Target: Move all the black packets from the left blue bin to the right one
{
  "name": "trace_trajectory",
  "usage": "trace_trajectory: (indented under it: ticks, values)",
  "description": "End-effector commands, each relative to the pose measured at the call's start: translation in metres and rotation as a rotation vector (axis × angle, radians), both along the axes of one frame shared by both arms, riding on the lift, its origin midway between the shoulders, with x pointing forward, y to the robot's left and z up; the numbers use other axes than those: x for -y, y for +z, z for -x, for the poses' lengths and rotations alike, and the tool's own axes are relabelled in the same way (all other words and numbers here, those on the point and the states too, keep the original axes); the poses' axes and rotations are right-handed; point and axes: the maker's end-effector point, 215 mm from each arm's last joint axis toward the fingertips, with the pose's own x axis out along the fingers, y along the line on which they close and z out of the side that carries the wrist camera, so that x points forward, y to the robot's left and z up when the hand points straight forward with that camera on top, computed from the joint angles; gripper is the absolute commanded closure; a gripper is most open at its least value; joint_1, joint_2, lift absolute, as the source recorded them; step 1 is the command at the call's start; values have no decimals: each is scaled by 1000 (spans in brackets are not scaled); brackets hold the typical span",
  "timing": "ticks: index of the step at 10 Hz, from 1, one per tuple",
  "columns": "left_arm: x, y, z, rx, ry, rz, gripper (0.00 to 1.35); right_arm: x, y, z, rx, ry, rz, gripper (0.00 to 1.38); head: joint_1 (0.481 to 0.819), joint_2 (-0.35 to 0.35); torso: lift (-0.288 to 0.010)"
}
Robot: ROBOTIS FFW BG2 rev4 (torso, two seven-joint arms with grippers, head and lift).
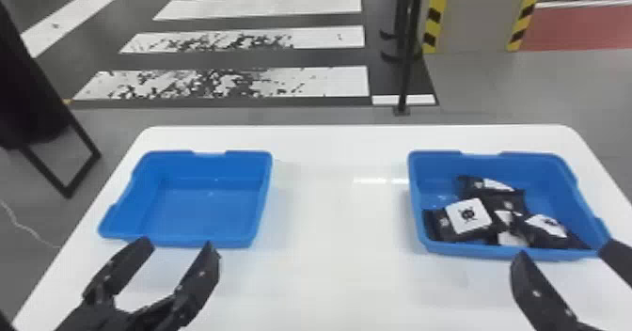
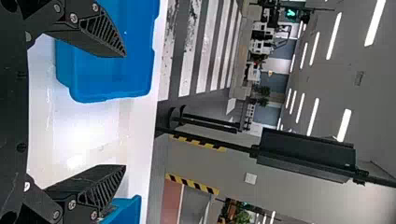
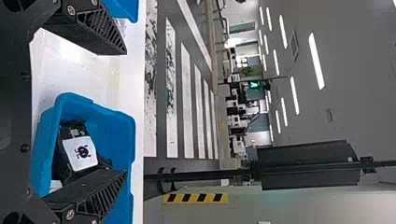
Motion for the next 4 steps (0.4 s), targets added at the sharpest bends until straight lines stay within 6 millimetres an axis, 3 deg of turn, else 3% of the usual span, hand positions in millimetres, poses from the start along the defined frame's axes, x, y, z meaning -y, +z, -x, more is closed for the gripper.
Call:
trace_trajectory:
  ticks: [1,4]
  values:
    - [0,0,0,0,2,3,203,-1,0,0,0,1,-2,116,695,107,-140]
    - [1,-1,0,-2,0,6,203,-1,0,-1,0,2,-3,116,695,108,-140]
